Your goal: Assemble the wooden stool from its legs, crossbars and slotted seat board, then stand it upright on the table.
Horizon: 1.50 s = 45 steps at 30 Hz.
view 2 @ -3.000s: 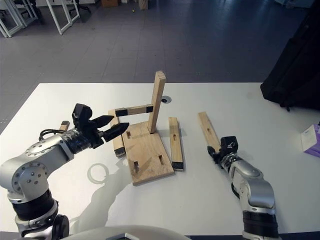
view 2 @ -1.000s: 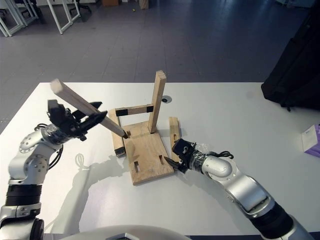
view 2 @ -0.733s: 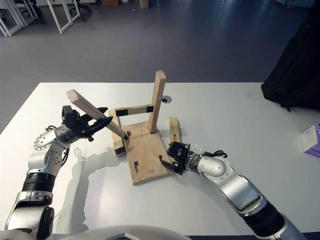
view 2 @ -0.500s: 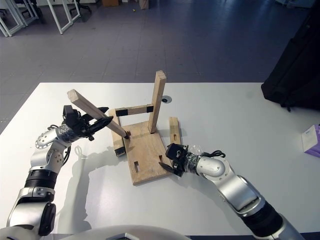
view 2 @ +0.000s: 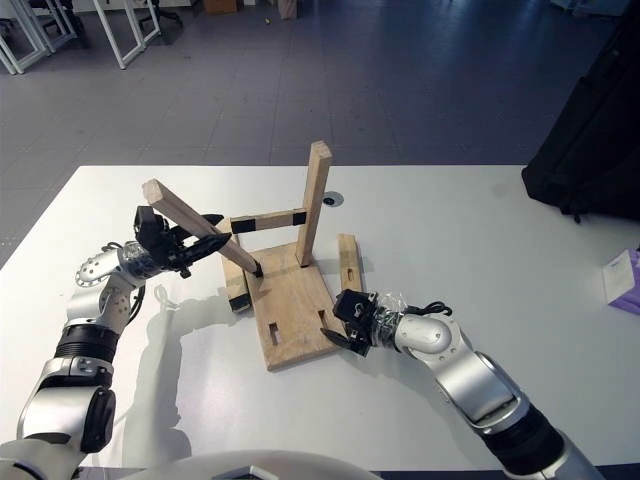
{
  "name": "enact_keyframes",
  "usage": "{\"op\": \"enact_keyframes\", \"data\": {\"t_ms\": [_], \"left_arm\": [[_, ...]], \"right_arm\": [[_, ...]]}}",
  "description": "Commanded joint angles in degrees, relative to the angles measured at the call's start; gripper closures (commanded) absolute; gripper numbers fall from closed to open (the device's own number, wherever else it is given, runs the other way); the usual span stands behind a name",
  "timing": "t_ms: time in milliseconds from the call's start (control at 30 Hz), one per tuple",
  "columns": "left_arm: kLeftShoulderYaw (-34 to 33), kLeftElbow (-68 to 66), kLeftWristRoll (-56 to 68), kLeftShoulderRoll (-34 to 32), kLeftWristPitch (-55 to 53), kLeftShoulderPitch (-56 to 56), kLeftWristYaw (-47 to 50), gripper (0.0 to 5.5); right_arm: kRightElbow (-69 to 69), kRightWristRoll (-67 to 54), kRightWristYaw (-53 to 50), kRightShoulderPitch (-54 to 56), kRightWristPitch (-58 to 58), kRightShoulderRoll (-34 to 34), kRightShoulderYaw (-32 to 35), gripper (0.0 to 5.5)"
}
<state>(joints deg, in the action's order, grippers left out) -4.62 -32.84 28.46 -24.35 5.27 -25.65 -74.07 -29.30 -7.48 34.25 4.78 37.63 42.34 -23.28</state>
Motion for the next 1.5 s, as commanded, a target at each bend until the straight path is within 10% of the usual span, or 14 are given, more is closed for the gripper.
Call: {"op": "enact_keyframes", "data": {"t_ms": [33, 1000, 1200, 1500], "left_arm": [[1.0, -0.5, -2.1, -2.1, -1.6, 0.5, -2.7, 3.47], [13.3, -3.6, -14.8, -7.7, -11.8, -7.5, -3.4, 3.47], [24.3, -13.9, -26.9, -8.4, -15.1, -11.2, 3.9, 3.47], [26.5, -20.2, -24.5, -6.5, -14.7, -10.3, 4.4, 3.47]], "right_arm": [[0.2, 0.8, 0.7, 0.9, 0.4, -1.2, 0.4, 1.90], [-0.1, 3.9, 0.6, -0.5, 1.4, -4.8, 0.8, 1.90], [-0.5, 3.2, 0.9, 0.7, 1.8, -5.9, 1.7, 1.90], [-2.1, -14.2, -11.6, 13.6, 12.4, -32.4, 17.7, 3.51]]}}
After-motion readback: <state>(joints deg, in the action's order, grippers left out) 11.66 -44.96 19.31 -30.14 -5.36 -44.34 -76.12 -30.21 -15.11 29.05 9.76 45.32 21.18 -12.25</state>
